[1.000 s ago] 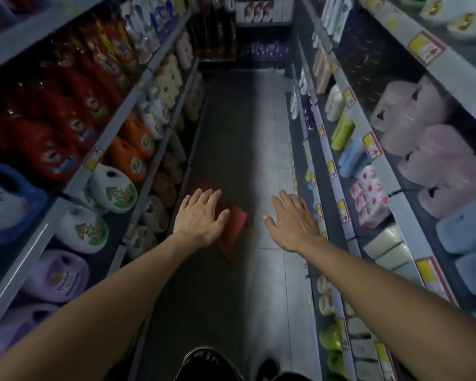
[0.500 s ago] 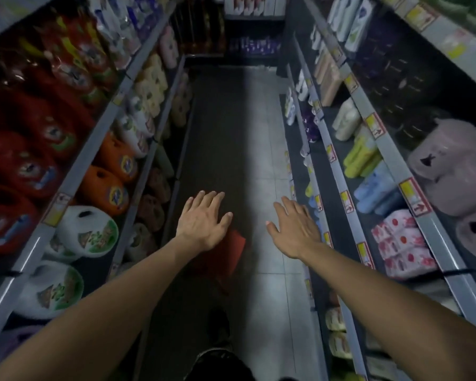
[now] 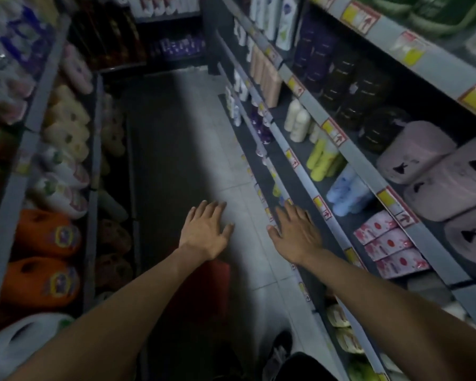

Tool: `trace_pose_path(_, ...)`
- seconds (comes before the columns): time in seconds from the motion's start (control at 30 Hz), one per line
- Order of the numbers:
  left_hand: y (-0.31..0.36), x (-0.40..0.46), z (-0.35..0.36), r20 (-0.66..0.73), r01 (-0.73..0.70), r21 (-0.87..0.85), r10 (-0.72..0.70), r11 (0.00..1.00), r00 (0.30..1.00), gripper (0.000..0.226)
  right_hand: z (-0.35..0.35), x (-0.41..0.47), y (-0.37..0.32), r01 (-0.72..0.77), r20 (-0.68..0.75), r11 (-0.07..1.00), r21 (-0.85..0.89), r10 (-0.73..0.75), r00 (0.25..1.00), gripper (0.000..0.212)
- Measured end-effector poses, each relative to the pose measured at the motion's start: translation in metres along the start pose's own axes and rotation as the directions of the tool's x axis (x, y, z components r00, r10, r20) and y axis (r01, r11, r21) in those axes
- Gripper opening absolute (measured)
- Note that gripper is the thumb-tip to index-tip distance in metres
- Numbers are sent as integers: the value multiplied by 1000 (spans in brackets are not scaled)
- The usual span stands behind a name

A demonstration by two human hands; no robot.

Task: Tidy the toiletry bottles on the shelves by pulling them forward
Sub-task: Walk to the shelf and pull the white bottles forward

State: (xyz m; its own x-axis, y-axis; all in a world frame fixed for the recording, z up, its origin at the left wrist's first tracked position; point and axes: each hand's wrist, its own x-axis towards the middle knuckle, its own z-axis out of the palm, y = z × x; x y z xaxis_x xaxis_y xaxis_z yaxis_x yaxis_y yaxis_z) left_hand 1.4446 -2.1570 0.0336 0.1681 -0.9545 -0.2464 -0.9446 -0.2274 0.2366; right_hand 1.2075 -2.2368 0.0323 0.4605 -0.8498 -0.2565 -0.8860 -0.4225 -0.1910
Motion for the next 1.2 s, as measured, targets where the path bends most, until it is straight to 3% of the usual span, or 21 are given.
trace_pose_path(0.23,65,85,-4,57,-137,92,132,986,990,72,-18,24,69,-106,-57,992,65,109,992,70)
trace_pose_path(0.37,105,133,-6,82,-216,120,207,969,975,73,-25,35,116,-151,-99,983,101,161,982,93)
trace_pose_path(0.53,150,177,0,47,-312,143,309,939,950,86,-30,41,151,-187,-98,976,111,198,975,85)
trace_pose_path(0.9,208,235,7,100,-486,183,476,855,874,76,-16,50,174,-271,-67,943,195,288,955,75)
trace_pose_path(1.2,196,336,9,179,-654,184,629,734,756,88,-6,112,158,-422,-62,872,247,449,891,74)
